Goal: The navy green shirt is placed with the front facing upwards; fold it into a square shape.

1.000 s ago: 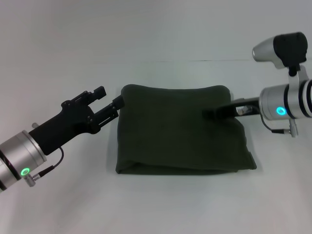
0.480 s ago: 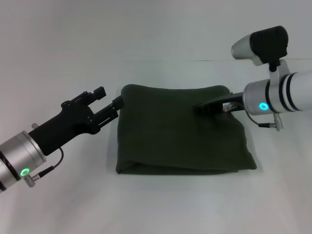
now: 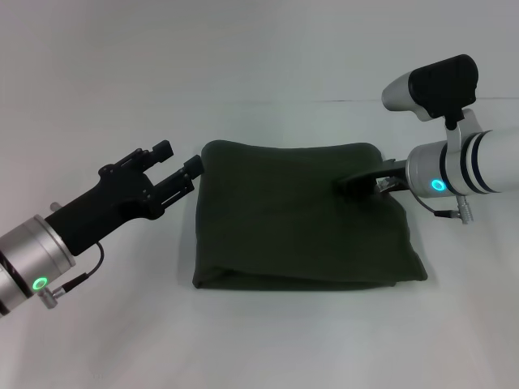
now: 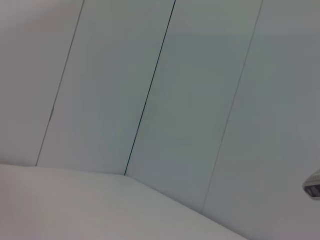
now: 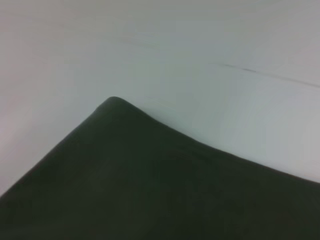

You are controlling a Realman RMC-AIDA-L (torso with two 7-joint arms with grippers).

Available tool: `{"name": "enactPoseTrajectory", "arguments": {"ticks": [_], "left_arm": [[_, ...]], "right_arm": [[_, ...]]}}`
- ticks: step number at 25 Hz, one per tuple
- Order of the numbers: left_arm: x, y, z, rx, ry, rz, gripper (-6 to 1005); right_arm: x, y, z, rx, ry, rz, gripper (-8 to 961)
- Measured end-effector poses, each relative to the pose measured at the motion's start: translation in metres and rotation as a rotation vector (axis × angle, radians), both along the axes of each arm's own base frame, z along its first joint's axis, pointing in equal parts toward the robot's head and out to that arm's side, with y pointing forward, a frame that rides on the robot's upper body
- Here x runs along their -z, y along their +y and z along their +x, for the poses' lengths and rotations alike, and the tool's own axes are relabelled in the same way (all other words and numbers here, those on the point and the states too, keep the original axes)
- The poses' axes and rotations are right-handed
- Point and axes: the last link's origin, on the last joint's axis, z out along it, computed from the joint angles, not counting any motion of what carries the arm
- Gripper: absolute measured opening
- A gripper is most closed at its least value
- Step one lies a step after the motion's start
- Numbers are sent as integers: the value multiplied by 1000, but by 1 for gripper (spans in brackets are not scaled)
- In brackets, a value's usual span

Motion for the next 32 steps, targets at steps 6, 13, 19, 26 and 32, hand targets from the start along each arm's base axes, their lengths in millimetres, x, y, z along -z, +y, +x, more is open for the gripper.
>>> {"name": "enactPoseTrajectory", "arguments": {"ticks": [6,13,19,26,32], "left_arm": [[0,-1,-1,-5,1,0,676],[0,-2,-2,-4,-5,-2,675],[0,-3,-2,-4,-6,-2,676],[0,-2,0,0,-6,-3,675],[0,-1,0,0,-7,-3,675]], "right_arm": [[-5,4,0,-6,10,40,0],[-11,4,2,0,21,46,0],[-5,-2,11,30,14,28,0],[-6,-4,20,54,8,41,0],[-11,0,20,47,2,69,0]]}}
